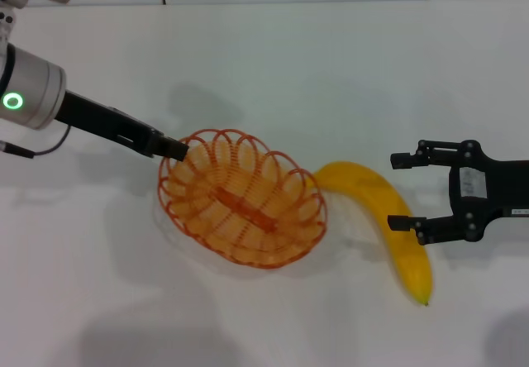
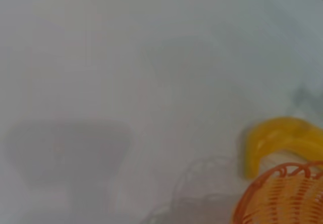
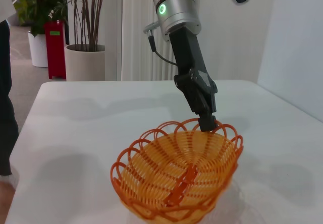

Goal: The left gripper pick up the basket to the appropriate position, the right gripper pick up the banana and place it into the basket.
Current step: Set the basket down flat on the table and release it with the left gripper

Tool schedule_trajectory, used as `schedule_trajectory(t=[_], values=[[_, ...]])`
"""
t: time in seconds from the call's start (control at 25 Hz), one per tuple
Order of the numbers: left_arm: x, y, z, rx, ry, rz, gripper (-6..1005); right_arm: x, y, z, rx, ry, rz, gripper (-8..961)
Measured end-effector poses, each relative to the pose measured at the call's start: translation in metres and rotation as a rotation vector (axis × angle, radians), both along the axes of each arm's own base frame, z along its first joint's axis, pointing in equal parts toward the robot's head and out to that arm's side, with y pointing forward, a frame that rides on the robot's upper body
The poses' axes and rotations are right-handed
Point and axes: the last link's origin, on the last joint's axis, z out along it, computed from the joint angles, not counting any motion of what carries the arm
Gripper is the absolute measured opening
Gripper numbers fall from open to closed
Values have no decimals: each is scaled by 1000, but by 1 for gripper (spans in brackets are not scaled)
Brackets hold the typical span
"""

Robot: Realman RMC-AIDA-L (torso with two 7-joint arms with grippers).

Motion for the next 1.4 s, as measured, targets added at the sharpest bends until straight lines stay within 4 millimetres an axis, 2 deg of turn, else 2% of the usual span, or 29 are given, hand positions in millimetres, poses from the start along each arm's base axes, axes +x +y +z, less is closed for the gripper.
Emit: schedule_trajectory(t=[0.56, 0.96, 1.4], values=[[-3, -9, -27, -40, -126, 168, 57, -2, 2, 0, 0, 0, 5, 833], [-7, -13, -27, -49, -150, 320, 61, 0, 0, -1, 1, 1, 0, 832], [-8, -19, -34, -94, -159, 404, 63, -2, 2, -1, 1, 1, 4, 831]])
